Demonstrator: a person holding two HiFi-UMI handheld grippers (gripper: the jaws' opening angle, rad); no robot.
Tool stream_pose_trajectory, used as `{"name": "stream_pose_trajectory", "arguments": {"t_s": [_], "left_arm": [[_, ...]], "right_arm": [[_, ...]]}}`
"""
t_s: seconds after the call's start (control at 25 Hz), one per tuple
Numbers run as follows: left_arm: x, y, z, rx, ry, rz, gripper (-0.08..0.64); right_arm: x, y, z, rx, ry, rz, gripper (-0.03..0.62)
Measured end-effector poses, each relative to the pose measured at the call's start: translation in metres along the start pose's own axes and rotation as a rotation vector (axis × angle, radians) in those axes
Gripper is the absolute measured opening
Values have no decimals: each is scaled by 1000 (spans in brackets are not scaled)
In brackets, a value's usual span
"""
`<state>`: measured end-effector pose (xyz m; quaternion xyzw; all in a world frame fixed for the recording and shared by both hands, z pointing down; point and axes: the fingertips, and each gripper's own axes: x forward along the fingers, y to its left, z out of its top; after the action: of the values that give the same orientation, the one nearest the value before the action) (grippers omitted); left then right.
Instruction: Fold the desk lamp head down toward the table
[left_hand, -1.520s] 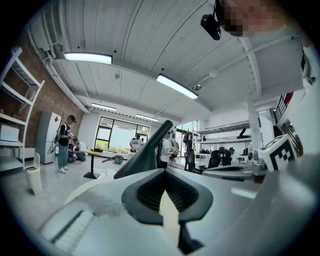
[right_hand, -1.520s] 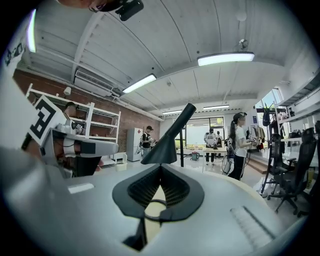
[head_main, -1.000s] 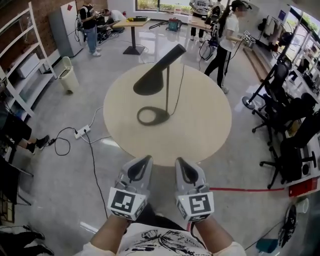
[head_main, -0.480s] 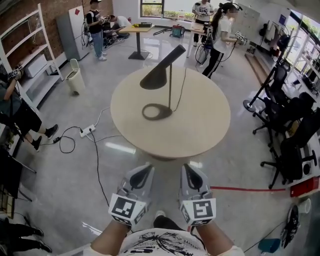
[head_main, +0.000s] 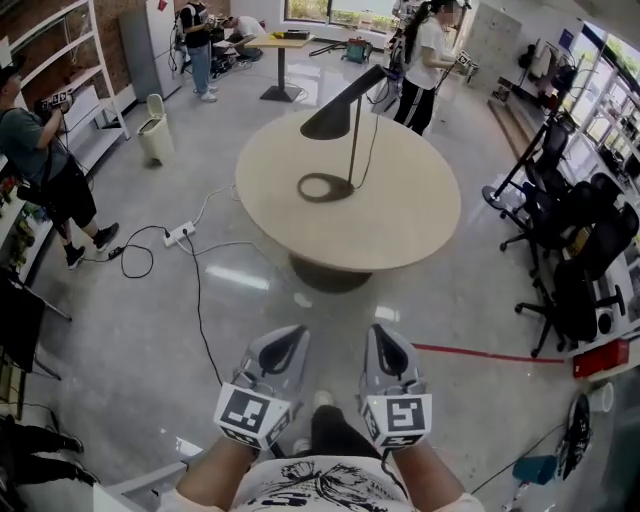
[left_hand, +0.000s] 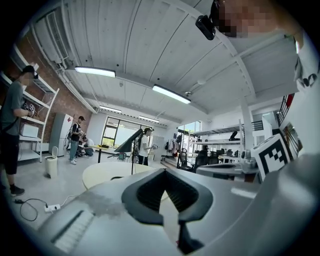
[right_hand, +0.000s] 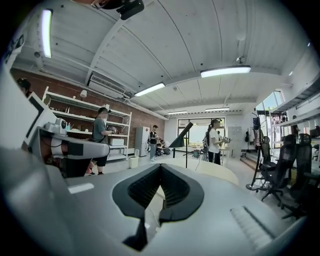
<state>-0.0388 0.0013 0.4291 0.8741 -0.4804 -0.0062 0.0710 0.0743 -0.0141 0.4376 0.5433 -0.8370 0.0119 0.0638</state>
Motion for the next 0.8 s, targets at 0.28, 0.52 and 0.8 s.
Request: {"name": "stream_pose_trajectory", "arguments": {"t_s": [0.28, 0.52, 0.8], "left_arm": [[-43, -26, 1, 21, -25, -10, 6], [-66, -35, 9, 18, -64, 9, 6], [-82, -44, 17, 14, -85, -17, 6]], "right_arm": [[-49, 25, 0, 31, -40, 12, 9], [-73, 45, 5, 56, -46, 52, 8], [-87, 61, 20, 41, -65, 71, 8]]}}
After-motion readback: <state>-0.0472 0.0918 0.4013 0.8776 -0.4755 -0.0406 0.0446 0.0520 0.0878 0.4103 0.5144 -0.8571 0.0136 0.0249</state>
